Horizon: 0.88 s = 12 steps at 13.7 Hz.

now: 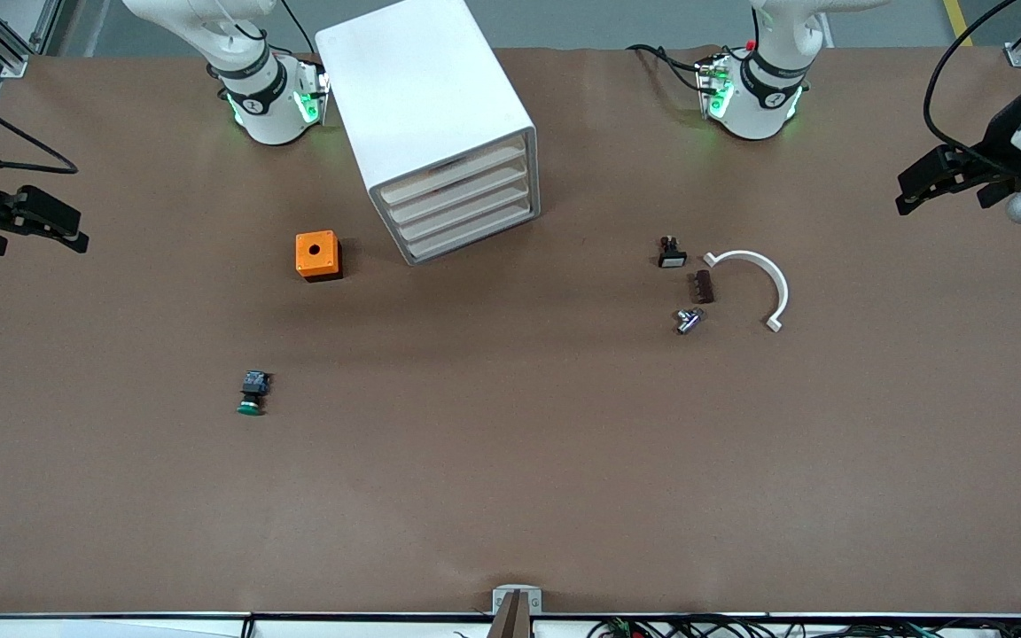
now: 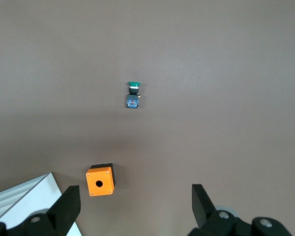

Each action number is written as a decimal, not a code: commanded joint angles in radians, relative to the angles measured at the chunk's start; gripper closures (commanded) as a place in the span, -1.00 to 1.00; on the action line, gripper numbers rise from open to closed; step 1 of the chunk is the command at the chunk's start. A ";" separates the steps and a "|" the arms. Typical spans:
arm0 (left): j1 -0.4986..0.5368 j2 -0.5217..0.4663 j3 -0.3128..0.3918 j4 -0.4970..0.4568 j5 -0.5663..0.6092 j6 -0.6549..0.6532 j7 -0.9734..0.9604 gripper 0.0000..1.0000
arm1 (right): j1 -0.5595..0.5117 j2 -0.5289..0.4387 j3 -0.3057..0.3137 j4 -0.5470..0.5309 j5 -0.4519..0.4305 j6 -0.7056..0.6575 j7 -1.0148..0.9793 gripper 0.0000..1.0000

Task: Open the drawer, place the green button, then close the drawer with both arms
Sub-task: 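Reach the left gripper to the cabinet drawer while the right gripper approaches the button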

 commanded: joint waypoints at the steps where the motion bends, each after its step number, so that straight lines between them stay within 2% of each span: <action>1: -0.001 0.012 -0.001 0.025 -0.005 -0.007 0.013 -1.00 | 0.008 -0.006 -0.002 0.005 -0.013 -0.003 -0.006 -1.00; 4: -0.002 0.017 0.001 0.027 0.004 -0.009 0.011 -1.00 | 0.007 -0.006 -0.002 0.005 -0.018 -0.001 -0.006 -1.00; 8: -0.001 0.113 0.001 0.044 -0.009 0.026 -0.016 -1.00 | 0.008 -0.006 -0.002 0.005 -0.036 -0.001 -0.005 -1.00; 10: -0.037 0.179 -0.018 0.060 -0.008 0.051 -0.149 -1.00 | 0.007 -0.006 -0.002 0.006 -0.036 0.000 -0.005 -1.00; 12: -0.093 0.294 -0.027 0.155 -0.008 0.051 -0.369 -1.00 | 0.005 -0.006 -0.002 0.006 -0.036 0.000 -0.005 -1.00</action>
